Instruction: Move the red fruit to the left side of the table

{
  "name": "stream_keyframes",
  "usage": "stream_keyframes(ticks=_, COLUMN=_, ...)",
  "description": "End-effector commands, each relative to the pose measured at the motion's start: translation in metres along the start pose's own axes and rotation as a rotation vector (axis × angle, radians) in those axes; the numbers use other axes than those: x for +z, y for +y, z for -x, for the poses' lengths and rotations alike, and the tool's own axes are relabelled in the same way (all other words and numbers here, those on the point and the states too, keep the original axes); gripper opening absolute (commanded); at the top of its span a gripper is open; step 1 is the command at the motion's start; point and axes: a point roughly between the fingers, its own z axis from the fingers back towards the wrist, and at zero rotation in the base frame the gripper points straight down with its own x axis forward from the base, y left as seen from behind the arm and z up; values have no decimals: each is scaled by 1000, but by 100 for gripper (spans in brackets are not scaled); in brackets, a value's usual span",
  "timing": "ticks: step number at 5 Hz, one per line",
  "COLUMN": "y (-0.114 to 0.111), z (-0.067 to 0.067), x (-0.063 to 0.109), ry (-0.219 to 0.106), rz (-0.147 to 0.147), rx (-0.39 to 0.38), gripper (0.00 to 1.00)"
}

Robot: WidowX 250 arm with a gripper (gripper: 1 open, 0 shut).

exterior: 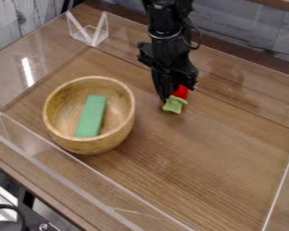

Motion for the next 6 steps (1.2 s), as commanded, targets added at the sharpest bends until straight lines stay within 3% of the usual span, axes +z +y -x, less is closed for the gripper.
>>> stream_keyframes(ticks=1, y=8, z=-17, x=9, ry=-49, rz=-21, rx=18, gripper=0)
stream_keyframes(ticks=3, y=14, z=-24, x=-9, ry=-48, rz=-28, rx=57, gripper=0)
stream_keyframes(ticks=4, y=30, z=-28, x=-17, ry=-46, rz=-42, rx=135, gripper=0)
stream_keyframes(ticks=5, y=42, z=-28, x=-24, ry=-41, rz=-49, rx=212, gripper=100)
stream_keyframes(ticks=6, y=38, z=-24, x=-26, ry=-40, rz=-46, rx=284, gripper=100)
